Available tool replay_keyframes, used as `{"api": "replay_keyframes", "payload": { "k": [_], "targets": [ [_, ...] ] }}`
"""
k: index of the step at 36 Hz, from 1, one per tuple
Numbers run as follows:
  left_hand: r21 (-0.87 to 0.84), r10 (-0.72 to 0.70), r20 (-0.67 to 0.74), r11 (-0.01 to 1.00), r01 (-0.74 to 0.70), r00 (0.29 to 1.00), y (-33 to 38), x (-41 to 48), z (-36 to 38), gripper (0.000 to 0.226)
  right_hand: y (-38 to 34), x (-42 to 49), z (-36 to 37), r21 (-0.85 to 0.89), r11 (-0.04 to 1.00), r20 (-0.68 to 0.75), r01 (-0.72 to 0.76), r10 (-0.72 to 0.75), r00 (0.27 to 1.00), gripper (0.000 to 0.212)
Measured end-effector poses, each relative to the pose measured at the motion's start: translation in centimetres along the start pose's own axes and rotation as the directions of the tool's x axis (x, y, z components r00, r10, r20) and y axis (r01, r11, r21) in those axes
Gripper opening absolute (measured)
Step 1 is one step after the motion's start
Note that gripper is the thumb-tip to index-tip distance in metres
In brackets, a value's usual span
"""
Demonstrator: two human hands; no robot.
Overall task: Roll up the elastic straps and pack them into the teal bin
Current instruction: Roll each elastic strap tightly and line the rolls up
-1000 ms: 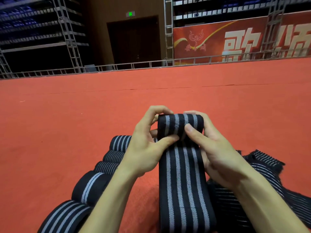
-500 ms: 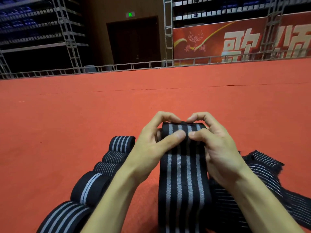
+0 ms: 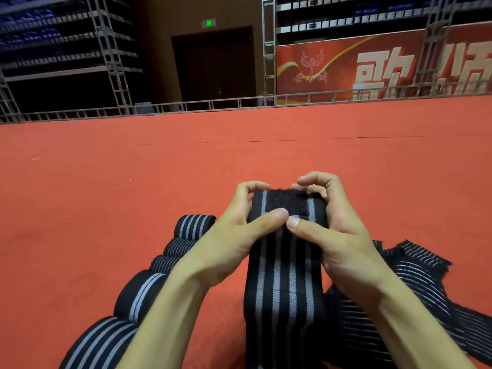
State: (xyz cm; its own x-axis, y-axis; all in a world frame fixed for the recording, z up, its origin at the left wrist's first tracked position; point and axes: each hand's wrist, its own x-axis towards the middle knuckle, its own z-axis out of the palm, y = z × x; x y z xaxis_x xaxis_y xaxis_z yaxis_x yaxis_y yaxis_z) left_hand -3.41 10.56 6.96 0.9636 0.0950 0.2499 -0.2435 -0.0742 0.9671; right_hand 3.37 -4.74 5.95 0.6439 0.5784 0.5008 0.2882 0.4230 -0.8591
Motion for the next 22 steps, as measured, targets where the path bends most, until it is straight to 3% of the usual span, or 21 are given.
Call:
{"api": "replay_keyframes", "payload": {
  "k": [3, 7, 12, 17, 22],
  "targets": [
    [0.073, 0.136, -0.041, 0.988, -0.133, 0.990, 0.3, 0.1, 0.0, 0.044, -0.1, 0.2, 0.0, 0.149, 0.987, -0.031, -0.058, 0.063, 0.998, 0.050],
    [0.224, 0.273, -0.058, 0.941, -0.254, 0.960, 0.2, 0.3, 0.1, 0.047, -0.2, 0.3, 0.0, 0.273, 0.939, 0.018, -0.211, 0.214, 0.977, 0.054],
    [0.352, 0.425, -0.063, 0.856, -0.378, 0.903, -0.1, 0.4, 0.0, 0.051, -0.8, 0.1, 0.3, 0.289, 0.903, 0.048, -0.318, 0.318, 0.947, 0.050],
    [0.344, 0.443, -0.035, 0.847, -0.405, 0.896, -0.5, 0.5, 0.8, 0.056, -0.8, 0.3, 0.7, 0.252, 0.933, -0.058, -0.258, 0.280, 0.958, 0.043],
    [0.286, 0.353, -0.062, 0.902, -0.322, 0.934, -0.5, 0.2, 1.0, 0.048, -0.6, 0.3, 0.6, 0.304, 0.931, -0.047, -0.204, 0.229, 0.972, 0.027]
  ]
}}
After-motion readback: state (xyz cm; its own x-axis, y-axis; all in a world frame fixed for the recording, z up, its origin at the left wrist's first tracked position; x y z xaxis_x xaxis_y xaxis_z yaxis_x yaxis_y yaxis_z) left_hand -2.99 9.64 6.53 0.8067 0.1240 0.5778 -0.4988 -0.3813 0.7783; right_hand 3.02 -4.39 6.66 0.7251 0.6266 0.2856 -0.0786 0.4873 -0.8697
